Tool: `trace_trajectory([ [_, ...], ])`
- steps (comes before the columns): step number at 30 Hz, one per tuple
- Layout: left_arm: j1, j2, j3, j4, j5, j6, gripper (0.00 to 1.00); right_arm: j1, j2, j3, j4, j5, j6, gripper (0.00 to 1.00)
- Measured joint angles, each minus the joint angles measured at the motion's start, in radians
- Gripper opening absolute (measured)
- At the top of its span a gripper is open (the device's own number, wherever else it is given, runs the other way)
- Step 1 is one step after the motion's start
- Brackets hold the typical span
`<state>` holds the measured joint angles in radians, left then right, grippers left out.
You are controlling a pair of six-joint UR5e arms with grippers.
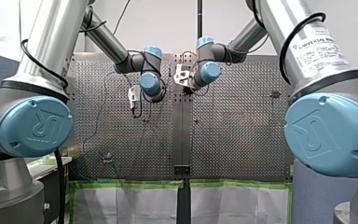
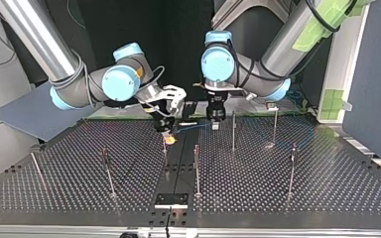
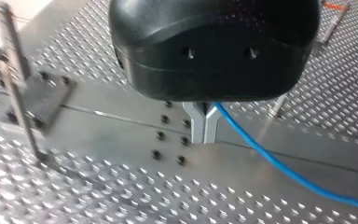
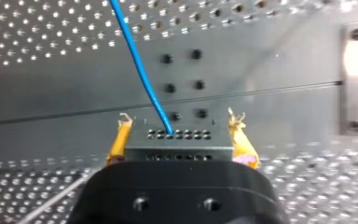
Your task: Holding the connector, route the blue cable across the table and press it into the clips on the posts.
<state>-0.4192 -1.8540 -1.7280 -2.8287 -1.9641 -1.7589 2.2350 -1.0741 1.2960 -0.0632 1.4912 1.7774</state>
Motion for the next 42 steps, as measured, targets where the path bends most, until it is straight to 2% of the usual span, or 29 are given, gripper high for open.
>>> trace_trajectory([
  [11,-0.013,0.103,0.001,-0.005,-0.002,0.004,0.00,0.008,-0.095,0.001,0.022,0.019,0.000,0.00],
  [19,-0.008,0.176,0.003,-0.001,-0.031,0.004,0.00,0.009,-0.166,0.000,0.029,0.032,-0.001,0.00],
  [24,0.002,0.212,0.014,0.011,-0.029,0.005,0.00,0.004,-0.204,0.000,0.028,0.033,-0.001,0.00],
  [27,0.006,0.227,0.026,0.008,-0.013,0.009,0.00,0.002,-0.202,0.000,0.027,0.034,-0.001,0.00],
  [34,0.009,0.210,0.031,0.026,0.002,0.014,0.00,0.001,-0.156,0.000,0.025,0.034,-0.008,0.00],
  [42,0.028,0.182,0.039,0.043,0.023,0.008,0.00,-0.009,-0.145,0.000,0.016,0.034,-0.002,0.00],
])
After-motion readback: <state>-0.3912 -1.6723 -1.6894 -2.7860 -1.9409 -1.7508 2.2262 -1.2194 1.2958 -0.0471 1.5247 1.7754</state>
